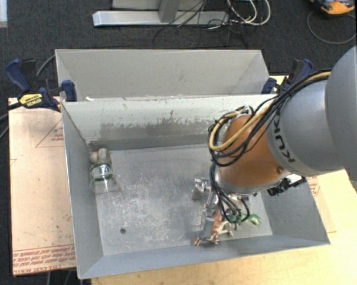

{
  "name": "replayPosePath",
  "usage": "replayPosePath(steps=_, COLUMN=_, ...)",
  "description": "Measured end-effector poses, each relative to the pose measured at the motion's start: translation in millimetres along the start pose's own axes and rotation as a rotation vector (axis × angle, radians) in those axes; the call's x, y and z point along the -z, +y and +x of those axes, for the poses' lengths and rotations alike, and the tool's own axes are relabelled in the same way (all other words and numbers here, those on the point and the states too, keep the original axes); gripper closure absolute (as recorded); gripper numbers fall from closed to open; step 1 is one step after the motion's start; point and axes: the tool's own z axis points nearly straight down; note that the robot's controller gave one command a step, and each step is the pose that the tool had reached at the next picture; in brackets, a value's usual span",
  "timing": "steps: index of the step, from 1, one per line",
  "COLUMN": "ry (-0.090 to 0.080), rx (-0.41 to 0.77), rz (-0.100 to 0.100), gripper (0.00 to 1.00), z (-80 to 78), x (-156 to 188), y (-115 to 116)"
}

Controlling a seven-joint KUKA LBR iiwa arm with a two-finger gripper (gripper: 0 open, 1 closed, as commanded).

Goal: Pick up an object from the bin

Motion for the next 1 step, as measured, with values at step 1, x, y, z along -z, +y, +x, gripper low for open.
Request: replayPosePath(steps=1, ry=-0.016, rx=0.148, rz=-0.008, gripper=0.0, z=7.4, x=-3.7, y=-29.8)
